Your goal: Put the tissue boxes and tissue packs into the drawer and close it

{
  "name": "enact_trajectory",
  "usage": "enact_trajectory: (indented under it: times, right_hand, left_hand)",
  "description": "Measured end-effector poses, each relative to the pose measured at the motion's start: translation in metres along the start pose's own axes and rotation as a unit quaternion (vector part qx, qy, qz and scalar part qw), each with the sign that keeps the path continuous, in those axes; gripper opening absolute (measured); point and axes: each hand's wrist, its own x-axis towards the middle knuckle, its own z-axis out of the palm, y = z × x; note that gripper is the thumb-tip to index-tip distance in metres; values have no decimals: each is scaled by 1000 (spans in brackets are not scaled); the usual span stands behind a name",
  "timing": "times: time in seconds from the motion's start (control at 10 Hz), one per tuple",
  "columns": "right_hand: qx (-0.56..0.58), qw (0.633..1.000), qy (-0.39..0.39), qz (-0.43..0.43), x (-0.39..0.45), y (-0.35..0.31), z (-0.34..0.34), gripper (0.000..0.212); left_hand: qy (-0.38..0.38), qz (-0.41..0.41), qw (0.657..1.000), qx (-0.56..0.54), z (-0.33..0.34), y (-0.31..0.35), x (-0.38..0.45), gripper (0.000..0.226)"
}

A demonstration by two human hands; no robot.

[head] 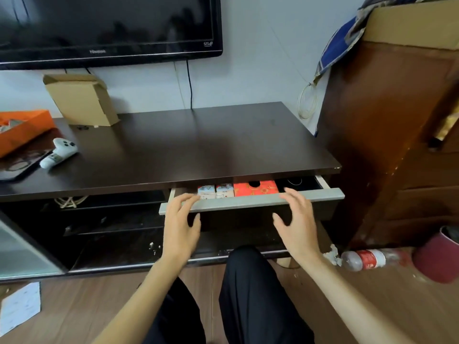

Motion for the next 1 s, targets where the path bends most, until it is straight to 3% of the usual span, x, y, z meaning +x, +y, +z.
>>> enact_trajectory:
  times: [0.1,0.2,0.3,0.4,0.5,0.7,0.9,1.0]
  right_hand:
    - [29,987,102,118,-17,25,-10,58]
    - [18,960,45,275,-7,42,-11,86]
    - [59,955,-13,292,7,41,7,101]
    - [91,948,-13,306,18,42,26,104]
    - [80,949,-19,303,31,48,35,104]
    - [65,958,-65,273,64,59,44,98]
    - [25,963,-110,245,84,53,57,93]
    - [63,963,-96,244,67,62,52,85]
  left_hand:
    - [87,-103,988,-78,1,-5,-30,47]
    - [72,-265,952,-134,13,-16,-35,59]
    - [36,-248,958,-137,25,-14,-32,77]
    - [17,-200,974,-104,36,-15,-29,95]
    - [-12,-202,976,-78,43,-19,-16,99]
    - [-68,-203,975,-54,59,-34,16,98]
    - [-170,-194,965,-45,68,-46,47,86]
    - [-148,-206,963,-88,56,-51,38,76]
